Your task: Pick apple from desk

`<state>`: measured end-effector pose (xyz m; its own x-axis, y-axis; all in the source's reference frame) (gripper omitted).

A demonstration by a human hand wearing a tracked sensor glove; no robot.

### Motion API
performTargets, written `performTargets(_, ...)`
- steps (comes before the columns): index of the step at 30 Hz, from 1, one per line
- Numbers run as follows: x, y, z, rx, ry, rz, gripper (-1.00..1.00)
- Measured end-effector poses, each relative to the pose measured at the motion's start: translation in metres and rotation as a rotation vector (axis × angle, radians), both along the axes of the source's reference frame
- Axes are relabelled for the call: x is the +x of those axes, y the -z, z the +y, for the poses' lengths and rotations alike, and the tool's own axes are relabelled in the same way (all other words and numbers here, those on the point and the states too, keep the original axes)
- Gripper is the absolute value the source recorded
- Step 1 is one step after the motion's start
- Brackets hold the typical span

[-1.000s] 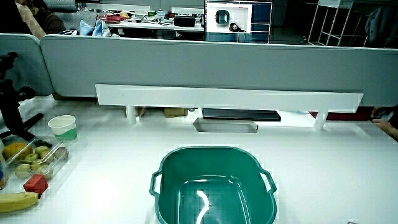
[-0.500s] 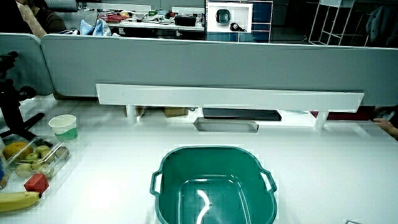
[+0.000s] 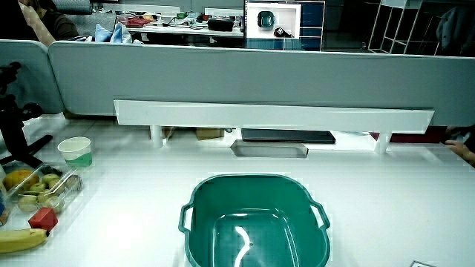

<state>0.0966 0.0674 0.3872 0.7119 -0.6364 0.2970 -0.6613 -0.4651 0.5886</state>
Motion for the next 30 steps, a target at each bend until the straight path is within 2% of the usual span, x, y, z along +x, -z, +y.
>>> performTargets(9,-0.001,0.002,-0.001,0.019,0.014,-0.012,1.0)
performTargets(13,0.0,0.006,-0.003,0.009,0.009,-0.022,1.0)
performTargets(21,0.003,0.025,-0.014,0.071,-0.01,-0.048,1.0)
performTargets(30,0.001,0.06,-0.032,0.095,-0.078,-0.16,1.0)
